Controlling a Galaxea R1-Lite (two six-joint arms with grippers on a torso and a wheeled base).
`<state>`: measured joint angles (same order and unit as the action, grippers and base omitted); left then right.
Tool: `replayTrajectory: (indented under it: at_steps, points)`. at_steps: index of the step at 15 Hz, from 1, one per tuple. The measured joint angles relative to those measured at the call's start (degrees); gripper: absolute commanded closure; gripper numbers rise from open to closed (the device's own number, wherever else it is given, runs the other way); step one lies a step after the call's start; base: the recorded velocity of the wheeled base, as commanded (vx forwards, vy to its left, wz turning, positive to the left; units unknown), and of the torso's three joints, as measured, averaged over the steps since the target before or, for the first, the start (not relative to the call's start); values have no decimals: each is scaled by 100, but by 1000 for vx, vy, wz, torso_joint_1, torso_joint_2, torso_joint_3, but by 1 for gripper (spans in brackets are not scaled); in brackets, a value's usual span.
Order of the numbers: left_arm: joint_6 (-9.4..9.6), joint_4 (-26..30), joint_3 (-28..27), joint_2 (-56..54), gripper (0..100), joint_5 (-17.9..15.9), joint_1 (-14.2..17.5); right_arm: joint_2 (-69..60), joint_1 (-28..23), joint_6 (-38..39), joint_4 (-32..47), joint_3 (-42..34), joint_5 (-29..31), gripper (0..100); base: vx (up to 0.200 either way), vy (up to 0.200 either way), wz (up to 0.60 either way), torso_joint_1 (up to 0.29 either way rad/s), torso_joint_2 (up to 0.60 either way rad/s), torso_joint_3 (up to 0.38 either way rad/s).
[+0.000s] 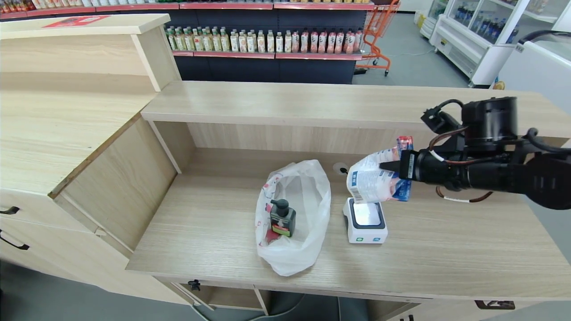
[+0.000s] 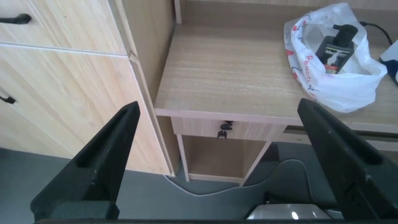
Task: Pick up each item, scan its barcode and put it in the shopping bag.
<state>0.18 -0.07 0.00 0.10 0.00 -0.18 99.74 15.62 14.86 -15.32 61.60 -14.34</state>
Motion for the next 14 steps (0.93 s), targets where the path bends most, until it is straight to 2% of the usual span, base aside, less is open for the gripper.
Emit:
replayTrajectory:
  at_steps: [4,9,14]
  points:
    - [0,0,0,0,0,0,2,940,243,-244,-134,595,27,100,0,0,0,0,0,0]
    - [0,0,0,0,0,0,2,2093,655,-564,-1319,996,16,100,0,0,0,0,0,0]
    - [0,0,0,0,0,0,2,3027,990,-909,-1479,1773,27,100,0,0,0,0,0,0]
